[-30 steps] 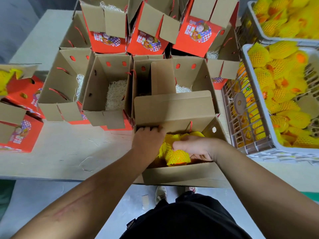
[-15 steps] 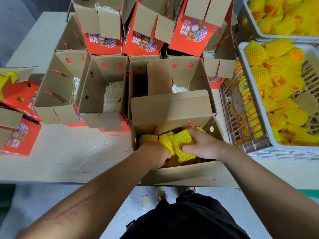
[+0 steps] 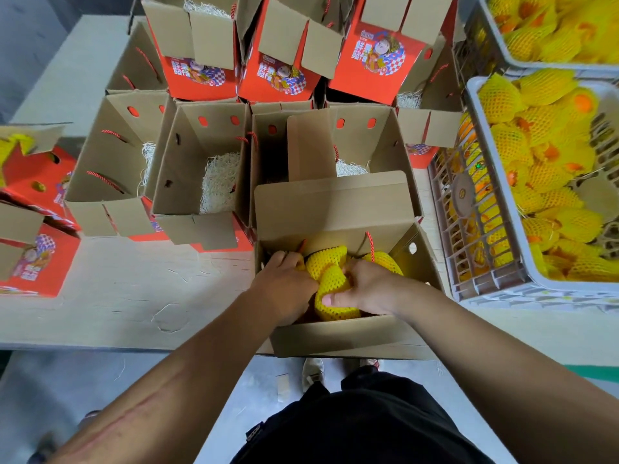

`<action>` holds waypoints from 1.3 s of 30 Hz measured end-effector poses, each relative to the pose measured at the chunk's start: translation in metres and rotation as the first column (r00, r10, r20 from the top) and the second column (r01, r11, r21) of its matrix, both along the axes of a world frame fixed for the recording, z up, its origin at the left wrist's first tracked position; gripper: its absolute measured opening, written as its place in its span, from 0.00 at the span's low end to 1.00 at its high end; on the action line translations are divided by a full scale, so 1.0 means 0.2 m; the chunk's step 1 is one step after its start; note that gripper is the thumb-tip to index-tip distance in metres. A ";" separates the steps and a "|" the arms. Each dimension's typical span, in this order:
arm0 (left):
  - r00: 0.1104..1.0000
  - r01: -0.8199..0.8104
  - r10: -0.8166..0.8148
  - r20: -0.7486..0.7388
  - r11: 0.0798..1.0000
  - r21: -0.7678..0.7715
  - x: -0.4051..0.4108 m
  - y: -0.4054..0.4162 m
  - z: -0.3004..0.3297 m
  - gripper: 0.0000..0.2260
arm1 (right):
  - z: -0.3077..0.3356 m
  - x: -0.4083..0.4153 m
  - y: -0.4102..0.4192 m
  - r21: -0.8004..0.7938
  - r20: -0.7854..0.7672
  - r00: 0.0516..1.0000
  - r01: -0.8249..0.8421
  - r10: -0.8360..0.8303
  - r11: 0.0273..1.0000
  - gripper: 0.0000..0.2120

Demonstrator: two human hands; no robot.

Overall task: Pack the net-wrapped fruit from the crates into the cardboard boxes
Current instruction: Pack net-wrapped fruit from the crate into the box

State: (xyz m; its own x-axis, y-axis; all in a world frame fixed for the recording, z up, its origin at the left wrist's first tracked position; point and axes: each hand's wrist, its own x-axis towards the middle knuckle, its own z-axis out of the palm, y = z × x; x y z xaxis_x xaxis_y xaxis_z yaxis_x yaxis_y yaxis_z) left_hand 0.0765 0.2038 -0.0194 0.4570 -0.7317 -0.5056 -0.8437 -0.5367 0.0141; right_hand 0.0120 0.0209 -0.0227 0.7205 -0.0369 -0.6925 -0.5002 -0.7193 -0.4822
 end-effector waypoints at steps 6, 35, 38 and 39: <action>0.999 -0.049 0.048 -0.009 0.997 -0.060 0.00 -0.01 0.05 0.10 | -0.03 0.08 0.18 -0.387 -0.153 0.959 -0.282 0.240 0.878 0.33; 0.764 -0.556 0.279 -0.582 0.742 -0.374 0.01 -0.28 0.14 0.07 | 0.21 -0.08 -0.32 0.101 0.402 0.905 0.108 -0.140 0.989 0.09; 0.722 -0.631 0.267 -0.638 0.631 -0.451 -0.04 -0.51 0.15 0.05 | 0.26 -0.08 -0.42 0.115 0.503 0.848 0.127 -0.168 0.985 0.06; 0.724 -0.638 0.263 -0.638 0.607 -0.474 -0.05 -0.59 0.15 0.05 | 0.28 -0.09 -0.46 0.119 0.536 0.822 0.150 -0.190 0.982 0.06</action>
